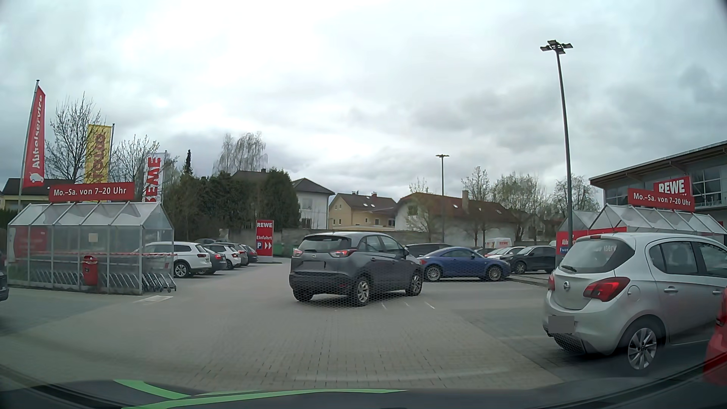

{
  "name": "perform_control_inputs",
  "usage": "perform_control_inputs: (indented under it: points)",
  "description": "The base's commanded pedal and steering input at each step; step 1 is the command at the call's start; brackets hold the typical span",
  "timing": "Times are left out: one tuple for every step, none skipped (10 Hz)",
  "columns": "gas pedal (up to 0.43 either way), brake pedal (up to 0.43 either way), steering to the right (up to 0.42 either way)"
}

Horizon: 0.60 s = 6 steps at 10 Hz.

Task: Follow the waypoints while adhering to traffic rules and regulations

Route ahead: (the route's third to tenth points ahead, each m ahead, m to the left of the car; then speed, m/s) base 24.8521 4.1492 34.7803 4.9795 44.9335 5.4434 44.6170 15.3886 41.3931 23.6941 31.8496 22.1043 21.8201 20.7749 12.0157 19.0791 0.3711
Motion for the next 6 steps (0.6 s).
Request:
perform_control_inputs:
  points:
    - [0.0,0.152,-0.003]
    - [0.0,0.152,-0.003]
    - [0.0,0.152,-0.003]
    - [0.0,0.152,-0.003]
    - [0.0,0.152,-0.003]
    - [0.0,0.152,-0.003]
